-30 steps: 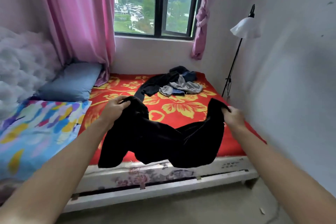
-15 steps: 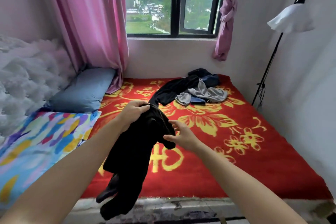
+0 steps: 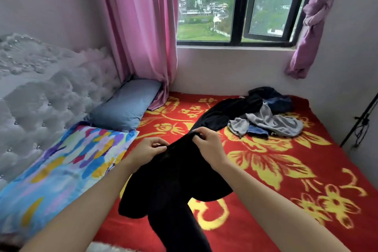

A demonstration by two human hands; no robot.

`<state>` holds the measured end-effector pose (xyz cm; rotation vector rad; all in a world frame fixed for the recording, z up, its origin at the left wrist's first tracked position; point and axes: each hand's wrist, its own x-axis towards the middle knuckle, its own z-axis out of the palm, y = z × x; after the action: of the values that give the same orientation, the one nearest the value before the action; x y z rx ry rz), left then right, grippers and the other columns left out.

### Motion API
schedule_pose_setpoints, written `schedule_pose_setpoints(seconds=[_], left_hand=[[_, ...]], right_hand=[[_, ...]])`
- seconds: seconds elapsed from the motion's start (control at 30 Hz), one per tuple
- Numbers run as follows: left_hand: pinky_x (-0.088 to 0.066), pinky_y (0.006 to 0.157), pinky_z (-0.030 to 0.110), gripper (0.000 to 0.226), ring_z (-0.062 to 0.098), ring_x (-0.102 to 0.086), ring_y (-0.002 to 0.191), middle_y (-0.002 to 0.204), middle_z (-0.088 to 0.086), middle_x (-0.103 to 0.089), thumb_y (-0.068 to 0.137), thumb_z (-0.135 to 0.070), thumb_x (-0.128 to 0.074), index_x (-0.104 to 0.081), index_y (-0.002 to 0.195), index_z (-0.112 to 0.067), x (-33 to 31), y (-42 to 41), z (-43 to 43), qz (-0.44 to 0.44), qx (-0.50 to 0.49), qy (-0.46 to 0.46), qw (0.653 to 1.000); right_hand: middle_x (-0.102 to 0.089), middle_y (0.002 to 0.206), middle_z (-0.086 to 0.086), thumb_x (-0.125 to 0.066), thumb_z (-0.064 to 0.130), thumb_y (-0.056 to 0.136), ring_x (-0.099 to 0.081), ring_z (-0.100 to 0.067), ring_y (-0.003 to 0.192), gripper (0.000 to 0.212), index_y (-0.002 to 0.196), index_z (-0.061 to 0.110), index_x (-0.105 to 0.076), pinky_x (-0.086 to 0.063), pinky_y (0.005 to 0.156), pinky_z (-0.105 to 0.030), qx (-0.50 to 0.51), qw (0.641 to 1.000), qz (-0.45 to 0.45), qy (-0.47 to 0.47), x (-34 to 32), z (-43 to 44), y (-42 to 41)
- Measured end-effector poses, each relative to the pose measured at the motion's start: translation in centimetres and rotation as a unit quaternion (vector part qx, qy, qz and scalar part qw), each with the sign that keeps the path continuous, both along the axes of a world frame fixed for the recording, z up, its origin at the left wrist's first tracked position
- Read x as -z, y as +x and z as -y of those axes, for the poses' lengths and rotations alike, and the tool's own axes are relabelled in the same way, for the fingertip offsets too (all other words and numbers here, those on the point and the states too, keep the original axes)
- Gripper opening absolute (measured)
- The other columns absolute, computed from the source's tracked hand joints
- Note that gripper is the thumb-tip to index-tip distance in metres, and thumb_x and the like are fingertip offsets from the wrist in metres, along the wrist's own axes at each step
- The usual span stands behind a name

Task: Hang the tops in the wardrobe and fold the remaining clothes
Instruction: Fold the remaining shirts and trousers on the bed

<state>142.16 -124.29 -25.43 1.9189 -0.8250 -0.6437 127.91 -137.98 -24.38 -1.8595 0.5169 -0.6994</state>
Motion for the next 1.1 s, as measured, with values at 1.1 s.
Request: schedule_pose_setpoints(seconds=[1.1], left_hand=[[-0.036, 0.049, 0.012, 0.008, 0.011, -0.049, 0.064, 0.076, 0.005, -0.056, 0.095, -0.01, -0.051, -0.056, 0.089, -0.008, 5.7, 5.3, 4.0, -0.044, -0.101, -0.157, 0.981]], right_hand=[[-0.056, 0.062, 0.0, -0.067, -0.001, 0.079, -0.053, 0.001, 0.046, 0.015, 0.074, 0.013, -0.065, -0.042, 0.05, -0.01, 0.078, 0.989, -0.125, 0.01, -2.5, 10.4, 1.8]])
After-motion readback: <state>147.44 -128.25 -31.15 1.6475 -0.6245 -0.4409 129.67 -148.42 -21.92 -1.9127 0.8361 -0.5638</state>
